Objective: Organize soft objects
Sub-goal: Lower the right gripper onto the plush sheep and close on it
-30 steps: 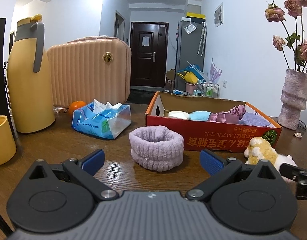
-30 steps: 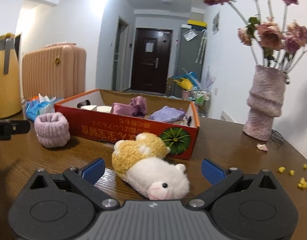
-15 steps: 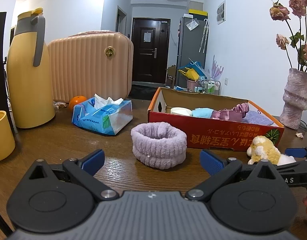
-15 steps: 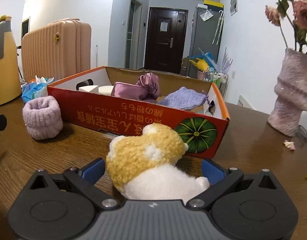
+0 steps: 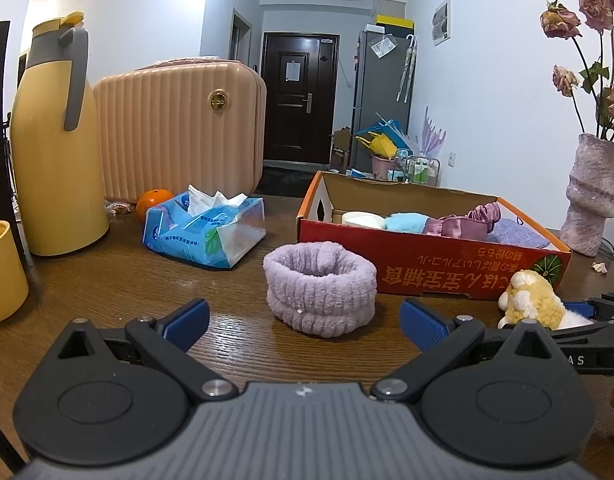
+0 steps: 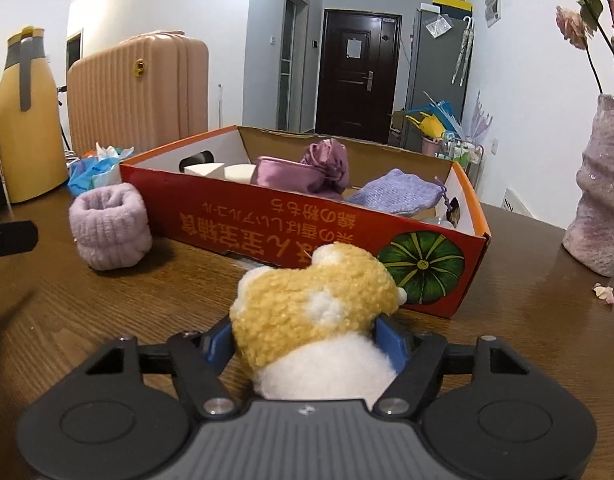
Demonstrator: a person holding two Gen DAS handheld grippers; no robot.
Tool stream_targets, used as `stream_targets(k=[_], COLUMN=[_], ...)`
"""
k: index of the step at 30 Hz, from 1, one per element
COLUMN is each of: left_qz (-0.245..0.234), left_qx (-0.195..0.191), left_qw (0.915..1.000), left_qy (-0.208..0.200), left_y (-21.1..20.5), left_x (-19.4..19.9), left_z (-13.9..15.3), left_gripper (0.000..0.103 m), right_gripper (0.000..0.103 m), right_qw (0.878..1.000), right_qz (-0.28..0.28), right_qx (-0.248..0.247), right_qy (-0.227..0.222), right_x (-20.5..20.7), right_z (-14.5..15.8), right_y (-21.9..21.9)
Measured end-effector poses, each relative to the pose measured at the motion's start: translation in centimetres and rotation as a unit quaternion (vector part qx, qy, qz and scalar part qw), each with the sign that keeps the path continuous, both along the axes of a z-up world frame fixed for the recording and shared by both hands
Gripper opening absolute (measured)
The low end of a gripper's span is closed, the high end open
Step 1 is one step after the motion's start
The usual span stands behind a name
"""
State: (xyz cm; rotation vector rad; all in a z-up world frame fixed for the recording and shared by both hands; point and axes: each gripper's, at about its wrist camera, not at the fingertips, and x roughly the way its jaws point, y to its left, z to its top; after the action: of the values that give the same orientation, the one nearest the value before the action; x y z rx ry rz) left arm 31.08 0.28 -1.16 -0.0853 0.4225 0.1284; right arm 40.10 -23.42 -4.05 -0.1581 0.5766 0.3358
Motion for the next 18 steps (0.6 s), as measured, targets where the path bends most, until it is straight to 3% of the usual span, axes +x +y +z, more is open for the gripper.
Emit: stream_targets(k=[11,18], left_qz=[0.004,0.002], left_qx=[0.002,0.01], left_qw=[1.0,0.9999], left_qy=[-0.002,-0.005], left_y=[0.6,0.7], left_x=[0.2,0.4], left_z=[0.0,0.0], left_gripper=[0.103,0.103], right_gripper=[0.066,0.065], right_qw=[0.999,0.997], right_qz=[-0.008,-0.041], right_qx=[0.006,0.01], right_qy=[-0.041,-0.064], right_x=[-2.8,-4.0], right_z=[0.9,1.4], right_y=[0.1,-0.5])
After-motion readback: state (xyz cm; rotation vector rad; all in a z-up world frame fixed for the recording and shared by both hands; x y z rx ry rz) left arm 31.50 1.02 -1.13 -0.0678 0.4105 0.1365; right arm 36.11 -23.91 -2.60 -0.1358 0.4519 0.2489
